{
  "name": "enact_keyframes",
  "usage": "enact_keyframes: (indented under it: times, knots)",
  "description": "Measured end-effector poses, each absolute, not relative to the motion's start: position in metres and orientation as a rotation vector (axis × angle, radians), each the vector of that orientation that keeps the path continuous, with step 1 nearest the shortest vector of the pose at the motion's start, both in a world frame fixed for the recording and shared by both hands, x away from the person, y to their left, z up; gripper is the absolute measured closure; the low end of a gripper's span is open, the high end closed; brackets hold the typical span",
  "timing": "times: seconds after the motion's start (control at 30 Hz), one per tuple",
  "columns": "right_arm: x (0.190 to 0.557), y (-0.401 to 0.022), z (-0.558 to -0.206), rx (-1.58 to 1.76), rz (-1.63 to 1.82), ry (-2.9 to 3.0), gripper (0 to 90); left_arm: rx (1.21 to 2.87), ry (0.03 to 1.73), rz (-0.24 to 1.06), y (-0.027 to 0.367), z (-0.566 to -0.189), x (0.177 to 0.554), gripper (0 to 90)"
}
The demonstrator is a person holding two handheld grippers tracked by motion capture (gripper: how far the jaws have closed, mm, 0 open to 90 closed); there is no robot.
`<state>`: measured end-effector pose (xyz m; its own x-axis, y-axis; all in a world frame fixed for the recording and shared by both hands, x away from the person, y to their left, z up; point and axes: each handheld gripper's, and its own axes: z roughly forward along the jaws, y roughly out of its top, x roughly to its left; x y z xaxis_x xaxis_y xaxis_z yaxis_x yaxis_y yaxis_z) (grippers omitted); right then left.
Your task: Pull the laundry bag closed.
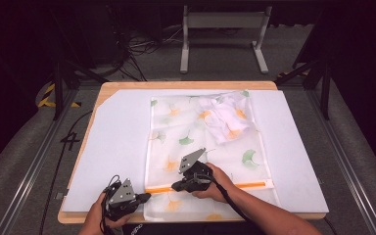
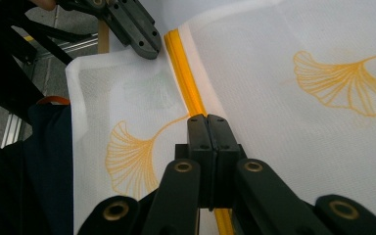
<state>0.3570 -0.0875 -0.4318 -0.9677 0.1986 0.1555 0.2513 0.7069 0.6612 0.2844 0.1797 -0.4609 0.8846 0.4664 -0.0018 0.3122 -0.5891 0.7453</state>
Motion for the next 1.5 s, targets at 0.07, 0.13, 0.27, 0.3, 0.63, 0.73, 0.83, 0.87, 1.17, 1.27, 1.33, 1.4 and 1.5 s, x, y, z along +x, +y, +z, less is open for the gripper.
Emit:
enact_keyframes:
  times: [0.07, 0.13, 0.27, 0.3, 0.63, 0.73, 0.83, 0.87, 1.17, 1.27, 1.33, 1.4, 1.5]
  knots:
    - [0.356, -0.089, -0.431, -0.376, -1.123, -2.829, 90.0, 2.244, 0.556, 0.246, 0.180, -0.461, 0.284, 90.0]
    - [0.356, -0.090, -0.431, -0.373, -1.125, -2.834, 90.0, 2.245, 0.555, 0.246, 0.180, -0.461, 0.284, 90.0]
    - [0.356, -0.093, -0.429, -0.378, -1.129, -2.827, 90.0, 2.245, 0.555, 0.246, 0.180, -0.461, 0.284, 90.0]
    - [0.356, -0.094, -0.429, -0.374, -1.128, -2.832, 90.0, 2.244, 0.555, 0.246, 0.180, -0.461, 0.284, 90.0]
    - [0.356, -0.100, -0.429, -0.390, -1.136, -2.825, 90.0, 2.244, 0.553, 0.246, 0.180, -0.461, 0.284, 90.0]
    - [0.356, -0.101, -0.429, -0.393, -1.139, -2.820, 90.0, 2.243, 0.554, 0.244, 0.180, -0.461, 0.284, 90.0]
    - [0.355, -0.103, -0.428, -0.399, -1.142, -2.822, 90.0, 2.244, 0.552, 0.246, 0.180, -0.461, 0.285, 90.0]
    - [0.355, -0.104, -0.428, -0.393, -1.143, -2.826, 90.0, 2.243, 0.552, 0.244, 0.180, -0.461, 0.285, 90.0]
    - [0.355, -0.114, -0.427, -0.412, -1.151, -2.820, 90.0, 2.245, 0.551, 0.245, 0.180, -0.461, 0.285, 90.0]
    - [0.354, -0.117, -0.427, -0.423, -1.156, -2.817, 90.0, 2.244, 0.550, 0.244, 0.180, -0.461, 0.285, 90.0]
    - [0.353, -0.118, -0.426, -0.426, -1.159, -2.811, 90.0, 2.244, 0.551, 0.244, 0.180, -0.461, 0.285, 90.0]
    - [0.353, -0.119, -0.426, -0.423, -1.157, -2.818, 90.0, 2.244, 0.550, 0.244, 0.180, -0.461, 0.285, 90.0]
    - [0.353, -0.122, -0.425, -0.426, -1.162, -2.814, 90.0, 2.244, 0.551, 0.243, 0.180, -0.461, 0.285, 90.0]
